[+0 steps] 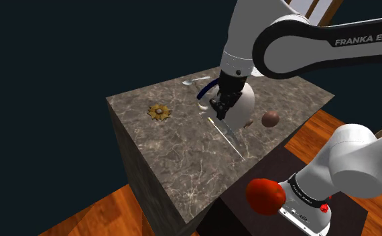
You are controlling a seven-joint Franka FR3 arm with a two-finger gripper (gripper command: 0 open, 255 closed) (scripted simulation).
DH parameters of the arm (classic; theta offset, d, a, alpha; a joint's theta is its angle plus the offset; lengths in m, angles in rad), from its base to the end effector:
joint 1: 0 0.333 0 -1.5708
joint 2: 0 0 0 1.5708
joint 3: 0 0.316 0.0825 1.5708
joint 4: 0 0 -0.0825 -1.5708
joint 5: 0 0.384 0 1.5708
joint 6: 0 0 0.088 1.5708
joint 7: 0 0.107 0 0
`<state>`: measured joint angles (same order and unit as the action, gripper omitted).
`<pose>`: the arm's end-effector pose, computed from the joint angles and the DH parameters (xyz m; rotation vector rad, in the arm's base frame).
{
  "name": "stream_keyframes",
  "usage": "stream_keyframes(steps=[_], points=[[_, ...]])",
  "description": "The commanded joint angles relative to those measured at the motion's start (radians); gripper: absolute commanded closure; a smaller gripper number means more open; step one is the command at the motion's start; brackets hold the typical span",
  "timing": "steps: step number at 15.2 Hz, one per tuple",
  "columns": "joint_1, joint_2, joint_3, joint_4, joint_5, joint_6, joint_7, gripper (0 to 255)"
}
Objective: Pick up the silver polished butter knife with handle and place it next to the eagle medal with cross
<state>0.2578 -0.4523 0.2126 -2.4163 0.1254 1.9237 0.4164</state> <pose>0.3577 0.1962 0.4674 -3.1381 0.0239 0.0828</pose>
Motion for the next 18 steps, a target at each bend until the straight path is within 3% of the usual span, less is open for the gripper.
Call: stream_keyframes(steps=[1,12,18], points=[[0.015,0.039,0.036,0.039,0.011,0.005,0.049,255],[0.072,0.339,0.204,0.340,-0.036,0.012,0.309,255],[0.072,0.364,0.210,0.282,-0.043,0.093,0.313,255]])
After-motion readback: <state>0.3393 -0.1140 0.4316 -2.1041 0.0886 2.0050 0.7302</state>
